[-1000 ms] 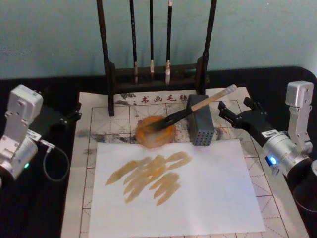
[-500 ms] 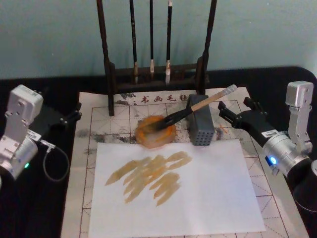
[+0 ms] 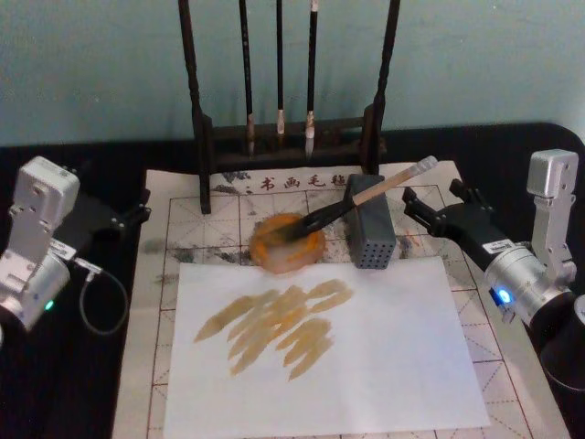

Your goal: Pick up the brush from the inkstone, write on the paper, then place the brush back to its original position.

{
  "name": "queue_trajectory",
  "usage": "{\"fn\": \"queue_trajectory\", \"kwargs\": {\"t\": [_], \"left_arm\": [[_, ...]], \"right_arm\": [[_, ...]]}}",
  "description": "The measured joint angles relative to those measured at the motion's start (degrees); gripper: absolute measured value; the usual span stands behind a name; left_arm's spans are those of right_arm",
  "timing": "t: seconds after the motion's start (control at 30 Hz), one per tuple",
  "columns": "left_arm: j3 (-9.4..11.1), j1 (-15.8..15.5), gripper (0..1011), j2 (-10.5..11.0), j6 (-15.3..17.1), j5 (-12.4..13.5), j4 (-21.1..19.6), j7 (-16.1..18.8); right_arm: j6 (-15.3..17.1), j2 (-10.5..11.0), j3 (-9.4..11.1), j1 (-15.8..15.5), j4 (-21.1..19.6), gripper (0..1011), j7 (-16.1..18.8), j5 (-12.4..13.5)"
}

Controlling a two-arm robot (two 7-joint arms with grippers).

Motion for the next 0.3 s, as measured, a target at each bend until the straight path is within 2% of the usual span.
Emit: {"fn": "queue_trajectory", "kwargs": {"t": [0.3], "left_arm": [[0.0, 0.0, 1001, 0.0, 0.0, 0.0, 0.0, 0.0]], "right_arm": [[0.0, 0.0, 0.0, 0.0, 0.0, 1000, 0.0, 0.0]]}}
